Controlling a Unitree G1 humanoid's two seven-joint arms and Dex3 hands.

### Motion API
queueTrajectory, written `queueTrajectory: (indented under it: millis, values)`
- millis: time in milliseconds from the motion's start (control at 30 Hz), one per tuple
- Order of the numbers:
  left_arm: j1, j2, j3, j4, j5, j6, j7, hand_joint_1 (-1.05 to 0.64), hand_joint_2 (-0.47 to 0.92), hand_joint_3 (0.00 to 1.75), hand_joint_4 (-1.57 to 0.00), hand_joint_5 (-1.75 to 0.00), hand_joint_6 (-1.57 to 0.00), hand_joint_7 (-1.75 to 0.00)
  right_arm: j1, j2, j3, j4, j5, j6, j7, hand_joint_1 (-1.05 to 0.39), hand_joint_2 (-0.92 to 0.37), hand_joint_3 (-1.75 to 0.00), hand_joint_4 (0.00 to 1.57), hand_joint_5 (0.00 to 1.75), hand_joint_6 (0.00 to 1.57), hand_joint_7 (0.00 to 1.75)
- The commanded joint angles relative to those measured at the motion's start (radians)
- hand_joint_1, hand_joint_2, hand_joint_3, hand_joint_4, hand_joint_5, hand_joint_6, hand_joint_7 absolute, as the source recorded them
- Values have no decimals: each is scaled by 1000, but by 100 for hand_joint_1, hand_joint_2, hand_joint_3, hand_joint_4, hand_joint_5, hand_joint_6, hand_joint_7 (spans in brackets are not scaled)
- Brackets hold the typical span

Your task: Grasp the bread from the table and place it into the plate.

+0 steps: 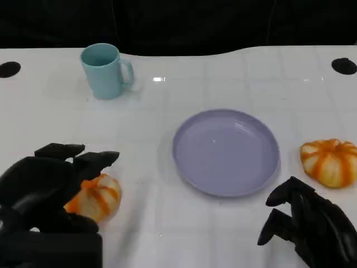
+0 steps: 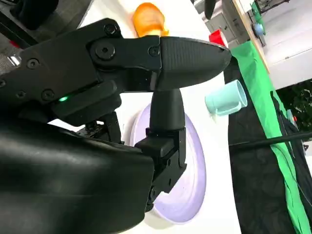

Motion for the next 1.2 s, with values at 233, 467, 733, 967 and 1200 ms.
queueTrajectory:
  millis: [233, 467, 733, 967, 1200]
  values:
    - [-79, 26, -107, 61, 167, 79, -36, -57, 85, 0, -1, -12, -16, 0, 4, -9, -4, -16, -2, -1, -4, -51, -92, -52, 62, 175, 43, 173]
    - [-137, 20, -167, 185, 178, 70, -14, -59, 86, 0, -3, -11, -13, 0, 6, -8, -1, -21, -3, 2, -5, -51, -92, -52, 63, 175, 42, 172]
    - [-205, 12, -248, 329, 214, 83, 10, -57, 89, 1, -4, -9, -8, 0, 10, -10, 2, -25, -7, -1, -2, -51, -92, -53, 62, 175, 41, 173]
    - [-271, -11, -300, 480, 214, 75, 69, -53, 89, 0, -5, -8, -8, 0, 13, -10, 2, -27, -5, 1, -1, -50, -92, -53, 61, 175, 40, 173]
    - [-334, -27, -341, 624, 186, 42, 115, -47, 90, 0, -7, -7, -10, -1, 13, -11, 2, -31, -6, 7, -3, -51, -92, -53, 61, 175, 41, 173]
